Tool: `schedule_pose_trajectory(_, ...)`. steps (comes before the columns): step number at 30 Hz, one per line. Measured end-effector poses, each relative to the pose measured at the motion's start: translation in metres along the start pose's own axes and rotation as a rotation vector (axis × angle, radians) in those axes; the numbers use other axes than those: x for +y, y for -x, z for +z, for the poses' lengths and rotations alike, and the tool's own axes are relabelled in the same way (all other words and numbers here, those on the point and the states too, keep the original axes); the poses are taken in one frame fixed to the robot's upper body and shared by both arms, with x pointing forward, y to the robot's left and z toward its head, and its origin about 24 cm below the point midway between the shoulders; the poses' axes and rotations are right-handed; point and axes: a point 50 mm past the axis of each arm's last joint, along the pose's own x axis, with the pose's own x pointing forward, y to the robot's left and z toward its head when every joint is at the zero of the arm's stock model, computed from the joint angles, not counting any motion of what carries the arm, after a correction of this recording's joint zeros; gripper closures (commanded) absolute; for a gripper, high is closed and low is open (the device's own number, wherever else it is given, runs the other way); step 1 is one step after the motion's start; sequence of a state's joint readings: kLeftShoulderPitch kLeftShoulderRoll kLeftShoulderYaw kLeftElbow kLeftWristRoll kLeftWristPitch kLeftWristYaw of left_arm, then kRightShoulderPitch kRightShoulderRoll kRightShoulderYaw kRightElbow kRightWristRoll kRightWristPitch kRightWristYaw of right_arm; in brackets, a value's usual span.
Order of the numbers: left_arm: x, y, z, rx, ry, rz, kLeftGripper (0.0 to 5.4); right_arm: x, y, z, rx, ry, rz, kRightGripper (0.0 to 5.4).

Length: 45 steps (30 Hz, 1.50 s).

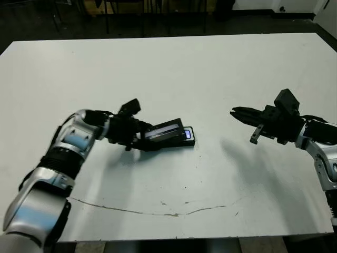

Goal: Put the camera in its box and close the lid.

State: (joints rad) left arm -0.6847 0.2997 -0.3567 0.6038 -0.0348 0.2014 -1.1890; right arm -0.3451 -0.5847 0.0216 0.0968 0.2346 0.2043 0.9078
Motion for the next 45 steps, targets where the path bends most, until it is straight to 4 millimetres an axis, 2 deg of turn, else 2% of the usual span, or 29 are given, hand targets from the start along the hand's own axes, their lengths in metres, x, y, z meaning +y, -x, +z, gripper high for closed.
schedule_pose_trajectory(22,0.006,-0.018,0.037,0.217,-0.087,-0.133,2.64,0.005,-0.001,0.002,-0.021,0.017,0.013,5.40)
schedule_pose_trajectory(31,0.009,-0.019,0.041,0.262,-0.110,-0.159,2.64,0.008,0.000,-0.002,-0.023,-0.003,0.019,5.40)
schedule_pose_trajectory(39,0.006,-0.027,0.044,0.281,-0.201,-0.196,1.21,0.007,0.000,-0.006,-0.012,-0.016,0.015,5.40)
schedule_pose_trajectory(45,0.005,-0.022,0.042,0.274,-0.264,-0.224,0.15,0.007,0.000,-0.006,-0.011,-0.014,0.014,5.40)
